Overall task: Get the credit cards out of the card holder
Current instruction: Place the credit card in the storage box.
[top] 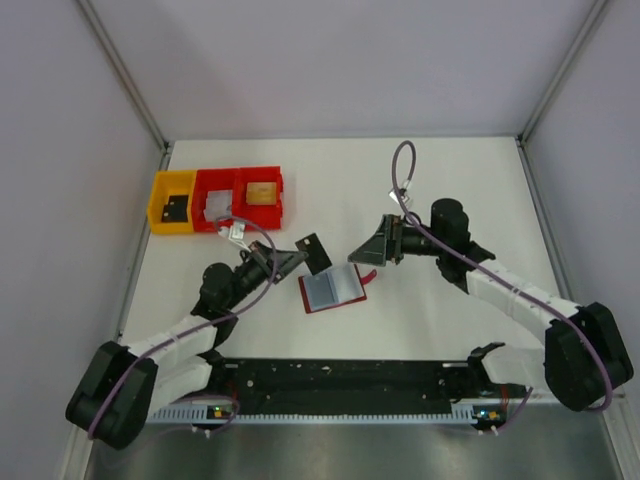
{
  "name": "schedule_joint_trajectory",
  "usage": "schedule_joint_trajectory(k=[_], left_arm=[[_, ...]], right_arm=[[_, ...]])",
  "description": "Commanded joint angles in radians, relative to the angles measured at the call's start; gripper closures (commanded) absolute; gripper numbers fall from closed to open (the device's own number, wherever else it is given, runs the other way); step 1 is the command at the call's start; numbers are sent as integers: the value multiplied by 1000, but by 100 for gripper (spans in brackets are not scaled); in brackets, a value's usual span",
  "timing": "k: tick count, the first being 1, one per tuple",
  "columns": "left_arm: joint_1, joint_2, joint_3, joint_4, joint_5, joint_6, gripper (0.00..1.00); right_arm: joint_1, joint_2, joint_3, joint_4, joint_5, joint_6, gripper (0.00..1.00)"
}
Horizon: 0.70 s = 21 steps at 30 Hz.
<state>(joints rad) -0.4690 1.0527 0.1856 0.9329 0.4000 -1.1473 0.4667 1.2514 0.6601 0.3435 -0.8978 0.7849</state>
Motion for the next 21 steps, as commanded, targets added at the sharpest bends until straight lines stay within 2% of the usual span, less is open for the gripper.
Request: schedule_joint_trajectory(k=[1, 5, 7, 10, 14, 18, 21], left_arm=[[127, -89, -49, 23, -118, -58, 100], [303, -161, -46, -72, -133, -55, 100], [421, -181, -28, -141, -130, -43, 100], [579, -174, -5, -160, -107, -52, 100], [734, -106, 41, -161, -124, -63, 100], [880, 7, 90, -97, -153, -112, 100], [947, 110, 176, -104, -154, -57, 100]], right_arm=[[-5, -108, 102, -256, 167, -212, 2], [-5, -167, 105, -340, 281, -271, 2], [-5, -185, 102, -376, 310, -286, 2], [-5, -201, 102, -391, 327, -314, 2], [-3, -210, 96, -400, 336, -334, 2], [-3, -221, 78, -394, 321, -348, 2], [12, -234, 67, -397, 361, -377, 2]])
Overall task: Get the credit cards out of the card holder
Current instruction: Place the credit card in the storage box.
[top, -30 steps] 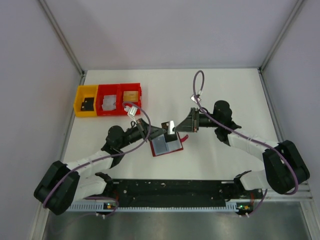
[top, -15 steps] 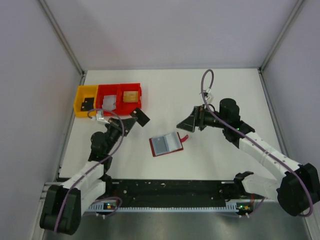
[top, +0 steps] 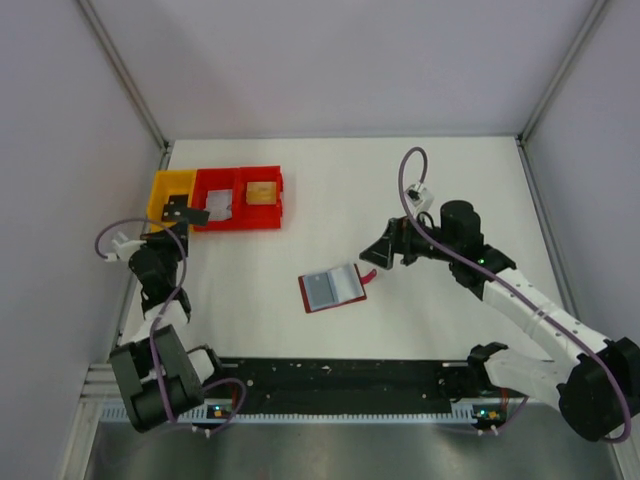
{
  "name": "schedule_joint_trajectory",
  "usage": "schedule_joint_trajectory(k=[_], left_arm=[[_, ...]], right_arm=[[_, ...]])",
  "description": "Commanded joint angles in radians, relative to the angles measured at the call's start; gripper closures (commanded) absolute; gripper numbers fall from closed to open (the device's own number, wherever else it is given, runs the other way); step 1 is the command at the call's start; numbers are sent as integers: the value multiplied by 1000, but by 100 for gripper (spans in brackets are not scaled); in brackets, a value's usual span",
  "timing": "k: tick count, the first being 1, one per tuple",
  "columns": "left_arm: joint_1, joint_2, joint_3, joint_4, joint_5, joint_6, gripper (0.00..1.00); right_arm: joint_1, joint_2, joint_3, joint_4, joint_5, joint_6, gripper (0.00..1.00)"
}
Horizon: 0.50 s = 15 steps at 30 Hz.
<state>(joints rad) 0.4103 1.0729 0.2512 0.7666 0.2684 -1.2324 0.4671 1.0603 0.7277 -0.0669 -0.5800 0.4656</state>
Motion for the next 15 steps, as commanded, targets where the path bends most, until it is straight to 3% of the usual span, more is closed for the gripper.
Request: schedule_joint_trajectory(k=[1, 9, 15], left_arm=[[79, 125, 137, 60, -40, 42, 100], [113, 484, 373, 126, -44, 59, 100], [113, 666, 497, 90, -69, 79, 100]], right_arm=[[21, -45, -2, 13, 55, -70, 2], [41, -39, -16, 9, 71, -97, 2], [42, -19, 2, -14, 75, -117, 2]])
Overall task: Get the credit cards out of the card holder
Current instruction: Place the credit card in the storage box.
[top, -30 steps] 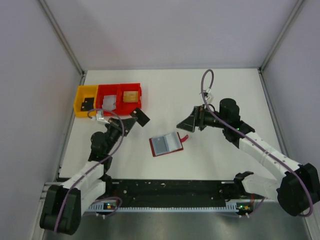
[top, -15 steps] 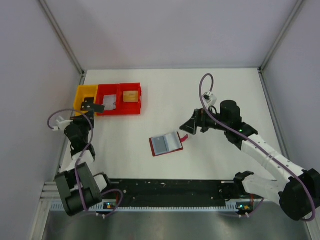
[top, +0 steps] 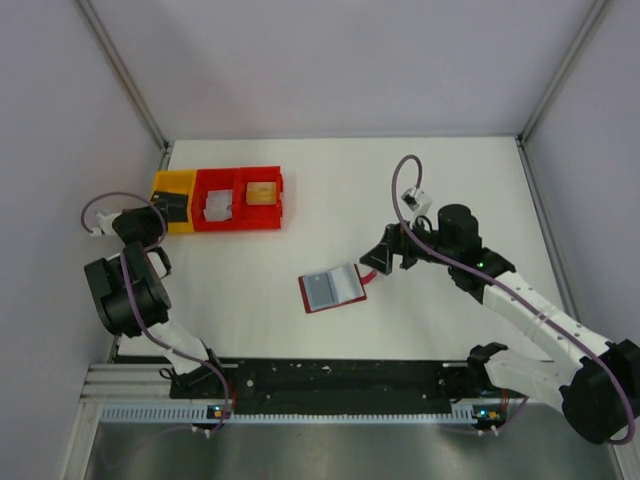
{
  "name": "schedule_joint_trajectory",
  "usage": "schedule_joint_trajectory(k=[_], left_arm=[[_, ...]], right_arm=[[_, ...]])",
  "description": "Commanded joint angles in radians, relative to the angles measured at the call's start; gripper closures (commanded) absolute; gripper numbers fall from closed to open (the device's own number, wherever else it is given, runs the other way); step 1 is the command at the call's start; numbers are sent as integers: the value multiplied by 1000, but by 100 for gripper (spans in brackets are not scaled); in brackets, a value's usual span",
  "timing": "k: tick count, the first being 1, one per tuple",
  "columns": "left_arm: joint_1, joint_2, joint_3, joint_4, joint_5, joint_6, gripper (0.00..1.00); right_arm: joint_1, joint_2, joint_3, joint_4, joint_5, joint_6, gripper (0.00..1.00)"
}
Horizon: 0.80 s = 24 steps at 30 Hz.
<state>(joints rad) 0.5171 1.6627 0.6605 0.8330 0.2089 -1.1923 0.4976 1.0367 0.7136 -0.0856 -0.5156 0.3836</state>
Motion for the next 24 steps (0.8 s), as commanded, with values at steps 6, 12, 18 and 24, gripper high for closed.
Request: schedule_joint_trajectory(k=[6, 12, 18, 24], left_arm=[[1, 147, 136, -18, 9, 17, 100], [-9, 170, 163, -106, -26, 57, 90], [-34, 174, 182, -153, -58, 71, 76], [-35, 88, 134, -230, -118, 74, 64]], right_arm=[[12, 29, 20, 1, 17, -43, 2], [10, 37, 20, 0, 17, -45, 2], [10, 40, 18, 0, 26, -49, 2], [10, 29, 18, -3, 26, -48, 2]])
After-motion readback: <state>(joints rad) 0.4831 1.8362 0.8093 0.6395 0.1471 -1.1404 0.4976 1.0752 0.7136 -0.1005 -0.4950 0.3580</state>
